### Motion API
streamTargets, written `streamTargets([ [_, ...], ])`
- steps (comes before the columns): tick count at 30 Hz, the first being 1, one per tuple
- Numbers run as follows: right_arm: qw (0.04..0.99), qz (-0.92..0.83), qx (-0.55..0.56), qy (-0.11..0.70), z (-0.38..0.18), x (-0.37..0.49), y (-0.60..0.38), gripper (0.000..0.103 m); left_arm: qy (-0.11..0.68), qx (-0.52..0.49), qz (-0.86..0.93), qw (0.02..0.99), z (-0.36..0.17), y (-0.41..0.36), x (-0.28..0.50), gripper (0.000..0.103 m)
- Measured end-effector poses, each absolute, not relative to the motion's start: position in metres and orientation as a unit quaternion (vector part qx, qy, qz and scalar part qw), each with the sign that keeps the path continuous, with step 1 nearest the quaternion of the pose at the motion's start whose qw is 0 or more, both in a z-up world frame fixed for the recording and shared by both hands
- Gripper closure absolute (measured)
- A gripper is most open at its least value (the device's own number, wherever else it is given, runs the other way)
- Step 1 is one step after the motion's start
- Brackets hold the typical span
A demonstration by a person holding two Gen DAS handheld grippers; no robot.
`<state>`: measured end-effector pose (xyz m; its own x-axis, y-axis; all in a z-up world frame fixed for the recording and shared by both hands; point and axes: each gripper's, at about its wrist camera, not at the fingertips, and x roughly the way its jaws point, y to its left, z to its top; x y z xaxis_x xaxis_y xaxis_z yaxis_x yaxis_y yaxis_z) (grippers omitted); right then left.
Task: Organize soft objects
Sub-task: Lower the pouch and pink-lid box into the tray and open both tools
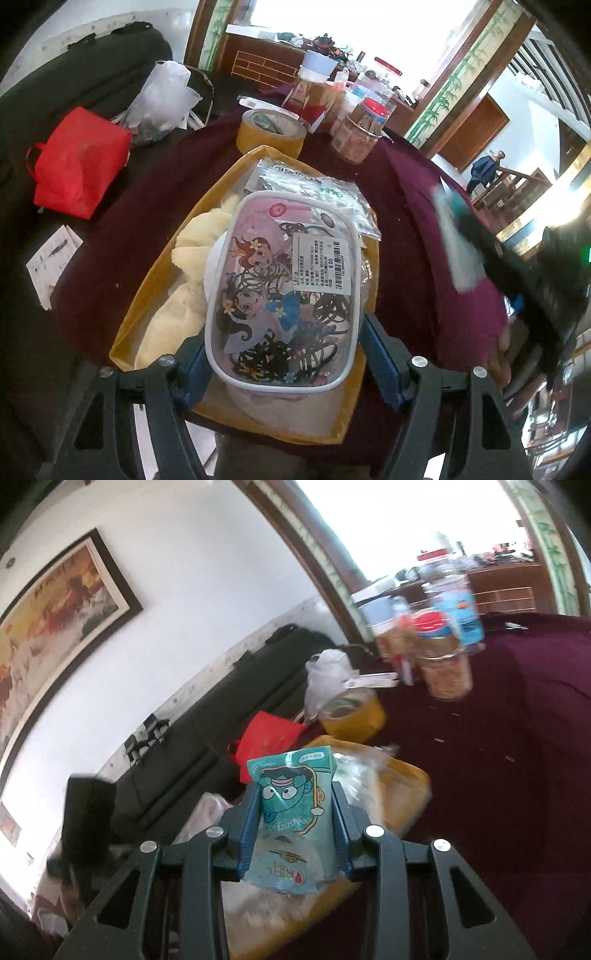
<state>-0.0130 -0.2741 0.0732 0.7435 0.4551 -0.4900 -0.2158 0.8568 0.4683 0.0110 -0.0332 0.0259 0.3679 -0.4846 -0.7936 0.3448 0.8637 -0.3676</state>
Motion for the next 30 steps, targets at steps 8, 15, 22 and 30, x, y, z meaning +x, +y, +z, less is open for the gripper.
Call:
streamTargets([
  [8,0.895,0.132,0.188,0.383,0.023,0.078,-0.243,0.060,0.507,-0.051,-0.255,0.822,0.009,-0.039,0.013,0.025],
  [15,0.910,0.139,0.209,0.329,0.038,0.058,-0.249,0.030,0.474,-0.023,-0.276,0.836,0.017,-0.038,-0.005,0.012],
  [22,0.913,0.146,0.243,0.294,0.052,0.007,-0.265,0.029,0.372,0.022,-0.218,0.902,0.040,-0.030,-0.044,0.001],
  [30,0.915,0.134,0.263,0.276,0.044,-0.075,-0.267,0.020,0.376,0.058,-0.176,0.908,0.032,-0.029,-0.055,0.001],
])
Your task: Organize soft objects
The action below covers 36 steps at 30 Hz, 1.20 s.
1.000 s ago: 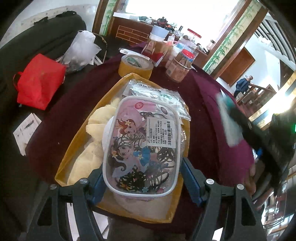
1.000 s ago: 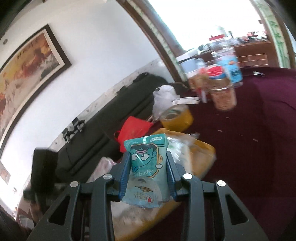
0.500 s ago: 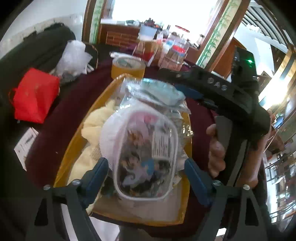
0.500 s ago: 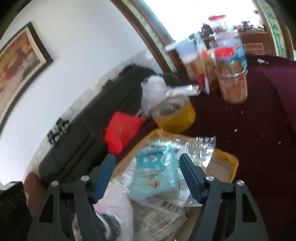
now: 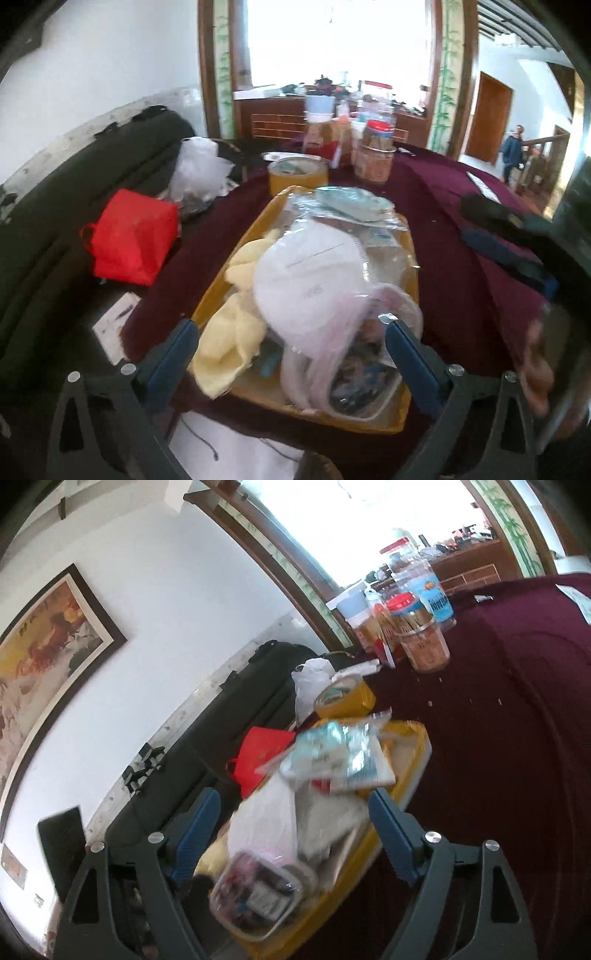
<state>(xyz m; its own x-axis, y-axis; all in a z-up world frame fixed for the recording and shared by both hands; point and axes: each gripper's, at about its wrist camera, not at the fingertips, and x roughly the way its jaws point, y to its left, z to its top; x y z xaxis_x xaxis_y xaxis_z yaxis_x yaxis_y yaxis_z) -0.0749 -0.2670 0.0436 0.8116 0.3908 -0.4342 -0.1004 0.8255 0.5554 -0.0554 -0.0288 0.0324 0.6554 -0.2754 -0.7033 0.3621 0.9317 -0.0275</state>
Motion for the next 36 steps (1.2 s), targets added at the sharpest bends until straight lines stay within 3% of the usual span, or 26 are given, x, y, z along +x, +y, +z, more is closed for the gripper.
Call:
streamTargets([
  [9,0.916,0.134,0.249,0.283,0.038,-0.107,-0.256,0.020,0.391,0.030,-0.169,0.904,0.025,-0.023,-0.064,0.001],
  [17,0.911,0.160,0.242,0.293,0.040,-0.111,-0.235,0.014,0.398,0.057,-0.158,0.902,0.028,-0.026,-0.073,0.001],
  [36,0.917,0.122,0.221,0.309,0.043,-0.111,-0.210,0.014,0.395,0.074,-0.137,0.905,0.021,-0.009,-0.071,0.001],
])
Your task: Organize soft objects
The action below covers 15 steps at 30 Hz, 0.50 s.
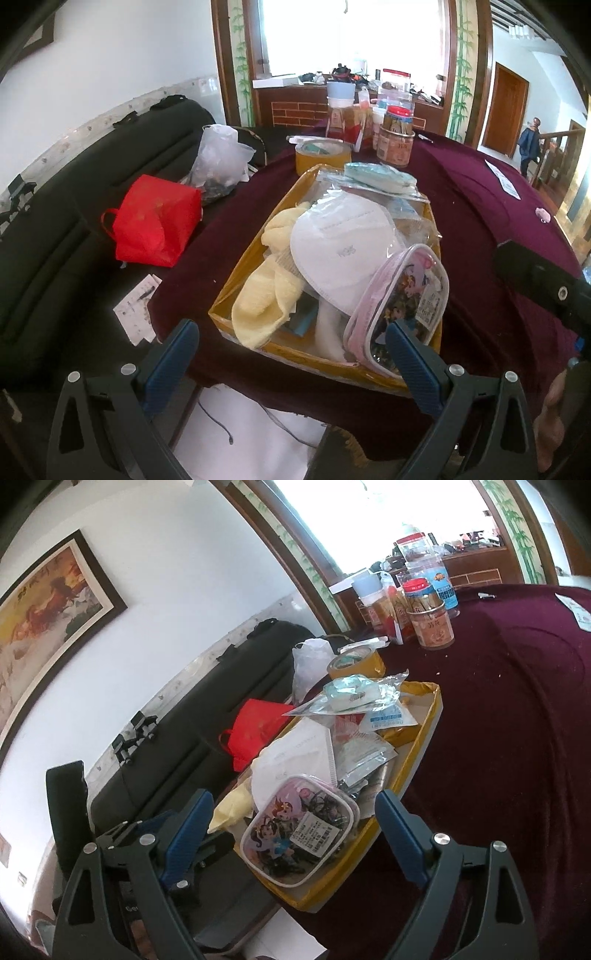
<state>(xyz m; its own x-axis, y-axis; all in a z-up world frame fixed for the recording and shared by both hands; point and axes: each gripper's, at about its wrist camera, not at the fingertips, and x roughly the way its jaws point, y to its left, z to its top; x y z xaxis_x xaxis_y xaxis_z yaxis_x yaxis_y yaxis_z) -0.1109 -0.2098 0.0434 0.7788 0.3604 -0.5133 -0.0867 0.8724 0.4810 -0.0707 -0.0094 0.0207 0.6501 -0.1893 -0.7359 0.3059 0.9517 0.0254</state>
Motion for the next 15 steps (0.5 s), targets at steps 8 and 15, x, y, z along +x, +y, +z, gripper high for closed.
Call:
streamTargets([
  [8,0.918,0.128,0.216,0.308,0.046,-0.109,-0.203,0.014,0.397,0.069,-0.135,0.905,0.022,-0.005,-0.067,0.001],
  [15,0.916,0.129,0.222,0.309,0.045,-0.101,-0.202,0.014,0.392,0.075,-0.138,0.907,0.023,-0.006,-0.066,0.001],
])
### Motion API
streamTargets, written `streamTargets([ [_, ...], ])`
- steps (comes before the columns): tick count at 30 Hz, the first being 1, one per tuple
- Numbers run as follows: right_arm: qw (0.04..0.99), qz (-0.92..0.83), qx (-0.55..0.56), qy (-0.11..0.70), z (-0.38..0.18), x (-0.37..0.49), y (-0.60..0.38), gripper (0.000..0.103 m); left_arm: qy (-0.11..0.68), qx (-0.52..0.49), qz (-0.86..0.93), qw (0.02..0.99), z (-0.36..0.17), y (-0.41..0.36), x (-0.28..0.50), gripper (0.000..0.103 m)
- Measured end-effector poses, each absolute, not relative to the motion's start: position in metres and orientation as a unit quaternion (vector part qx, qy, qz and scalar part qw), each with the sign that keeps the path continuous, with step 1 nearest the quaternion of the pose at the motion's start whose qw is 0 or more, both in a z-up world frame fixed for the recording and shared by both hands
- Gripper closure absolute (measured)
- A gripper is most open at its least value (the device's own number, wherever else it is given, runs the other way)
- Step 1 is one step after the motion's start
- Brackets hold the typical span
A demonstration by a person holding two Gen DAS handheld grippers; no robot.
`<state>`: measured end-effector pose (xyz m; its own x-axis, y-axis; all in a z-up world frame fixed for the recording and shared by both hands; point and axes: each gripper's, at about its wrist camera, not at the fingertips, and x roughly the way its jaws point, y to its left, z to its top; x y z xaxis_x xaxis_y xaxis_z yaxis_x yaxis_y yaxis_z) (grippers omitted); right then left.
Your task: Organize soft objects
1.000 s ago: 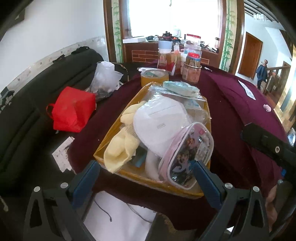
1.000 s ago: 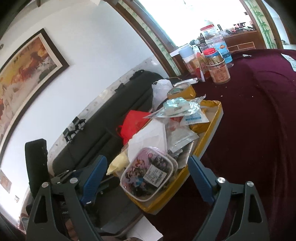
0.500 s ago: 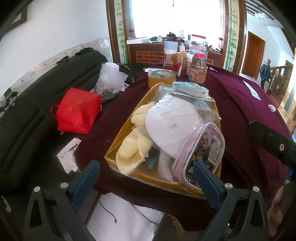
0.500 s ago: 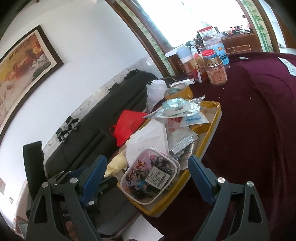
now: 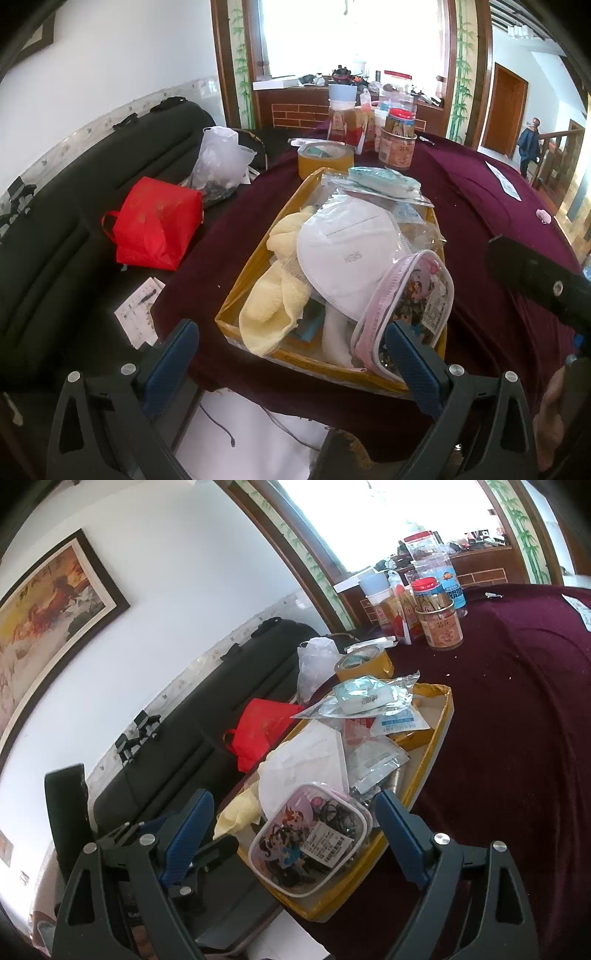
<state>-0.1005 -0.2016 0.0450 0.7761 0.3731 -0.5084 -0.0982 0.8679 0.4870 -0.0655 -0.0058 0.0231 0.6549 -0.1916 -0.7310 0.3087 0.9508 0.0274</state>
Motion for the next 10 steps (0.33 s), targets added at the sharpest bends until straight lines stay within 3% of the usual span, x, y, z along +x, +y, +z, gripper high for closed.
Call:
streamTargets([
  [10,0.915,0.133,0.216,0.313,0.0435,-0.0986,-0.1956,0.014,0.393,0.077,-0.137,0.906,0.0181,-0.0064,-0.0619,0.001],
])
